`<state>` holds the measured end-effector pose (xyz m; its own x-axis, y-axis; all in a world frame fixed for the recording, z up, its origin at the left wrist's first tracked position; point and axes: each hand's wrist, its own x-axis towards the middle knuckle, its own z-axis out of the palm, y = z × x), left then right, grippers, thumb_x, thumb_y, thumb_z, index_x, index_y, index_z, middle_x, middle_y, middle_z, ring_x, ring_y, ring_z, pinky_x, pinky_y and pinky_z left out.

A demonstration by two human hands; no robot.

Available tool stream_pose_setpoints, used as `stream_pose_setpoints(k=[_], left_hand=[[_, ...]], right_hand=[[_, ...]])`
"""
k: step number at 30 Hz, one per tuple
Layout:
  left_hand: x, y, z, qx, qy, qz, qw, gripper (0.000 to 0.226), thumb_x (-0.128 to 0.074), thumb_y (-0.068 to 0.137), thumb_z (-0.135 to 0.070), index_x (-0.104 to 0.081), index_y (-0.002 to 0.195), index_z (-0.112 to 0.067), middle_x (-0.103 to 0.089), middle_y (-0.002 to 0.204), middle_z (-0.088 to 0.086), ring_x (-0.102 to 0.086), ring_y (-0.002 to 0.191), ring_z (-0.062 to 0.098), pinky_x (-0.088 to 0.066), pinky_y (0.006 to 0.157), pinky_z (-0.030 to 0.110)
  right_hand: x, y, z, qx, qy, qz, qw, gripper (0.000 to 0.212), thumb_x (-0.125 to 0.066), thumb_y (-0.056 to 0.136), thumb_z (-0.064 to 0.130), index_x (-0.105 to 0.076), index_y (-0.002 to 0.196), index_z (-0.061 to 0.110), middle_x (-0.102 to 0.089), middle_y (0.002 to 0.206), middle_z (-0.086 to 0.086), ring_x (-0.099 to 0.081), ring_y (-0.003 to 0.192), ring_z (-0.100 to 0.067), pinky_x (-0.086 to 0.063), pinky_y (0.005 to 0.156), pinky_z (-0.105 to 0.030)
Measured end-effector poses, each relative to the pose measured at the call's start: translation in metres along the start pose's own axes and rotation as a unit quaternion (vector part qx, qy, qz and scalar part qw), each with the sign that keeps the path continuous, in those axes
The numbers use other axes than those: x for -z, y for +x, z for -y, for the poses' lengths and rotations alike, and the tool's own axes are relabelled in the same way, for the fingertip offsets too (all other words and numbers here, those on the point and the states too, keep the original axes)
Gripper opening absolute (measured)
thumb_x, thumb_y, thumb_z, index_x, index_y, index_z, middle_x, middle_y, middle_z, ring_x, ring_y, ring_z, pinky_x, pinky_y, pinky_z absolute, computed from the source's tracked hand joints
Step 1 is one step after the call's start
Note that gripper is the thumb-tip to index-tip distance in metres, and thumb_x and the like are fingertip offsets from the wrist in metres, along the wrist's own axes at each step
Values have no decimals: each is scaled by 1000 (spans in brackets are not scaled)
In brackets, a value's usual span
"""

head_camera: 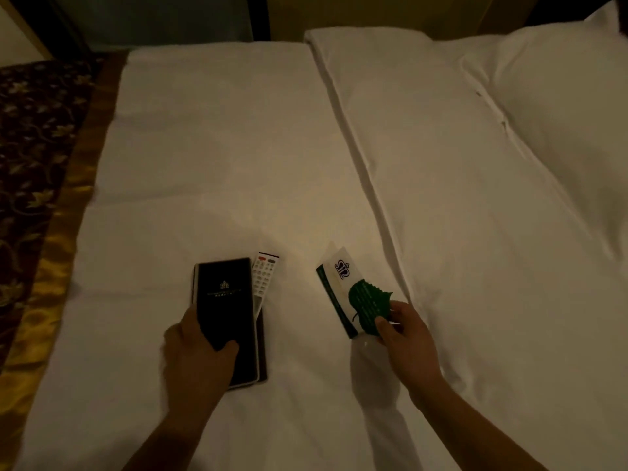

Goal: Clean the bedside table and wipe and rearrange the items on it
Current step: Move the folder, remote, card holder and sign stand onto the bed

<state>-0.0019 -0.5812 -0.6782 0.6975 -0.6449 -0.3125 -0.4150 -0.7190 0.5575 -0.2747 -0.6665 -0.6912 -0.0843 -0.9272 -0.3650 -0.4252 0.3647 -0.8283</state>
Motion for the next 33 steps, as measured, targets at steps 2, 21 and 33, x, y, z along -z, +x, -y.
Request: stream_pose_setpoints(k=[2, 21, 33], left_hand=[[0, -6, -12, -59, 55, -15, 997, 85, -75, 77, -22, -33, 151, -16, -41, 139, 22, -44, 124, 44, -45, 100, 58], [-21, -93, -97, -378, 192, 107, 899, 83, -48, 82, -59, -27, 154, -23, -33, 156, 13, -28, 144, 33, -29, 113, 57], [-85, -221, -128, -467, 188, 165, 848, 82, -40, 84, -59, -22, 156, -22, -32, 156, 13, -29, 144, 29, -31, 114, 50]], right_hand=[[6, -3, 3, 11, -11, -15, 1000, 37, -61, 94, 18, -52, 130, 24, -61, 112, 11, -60, 90, 1, -53, 75, -22], [83, -87, 3, 33, 3, -111, 993, 30, -67, 89, 24, -60, 117, 30, -66, 106, 13, -62, 92, 0, -49, 74, -19], [194, -163, -68, 10, 75, -198, 977, 26, -65, 90, 22, -62, 114, 33, -67, 102, 17, -58, 91, 11, -46, 74, -15]])
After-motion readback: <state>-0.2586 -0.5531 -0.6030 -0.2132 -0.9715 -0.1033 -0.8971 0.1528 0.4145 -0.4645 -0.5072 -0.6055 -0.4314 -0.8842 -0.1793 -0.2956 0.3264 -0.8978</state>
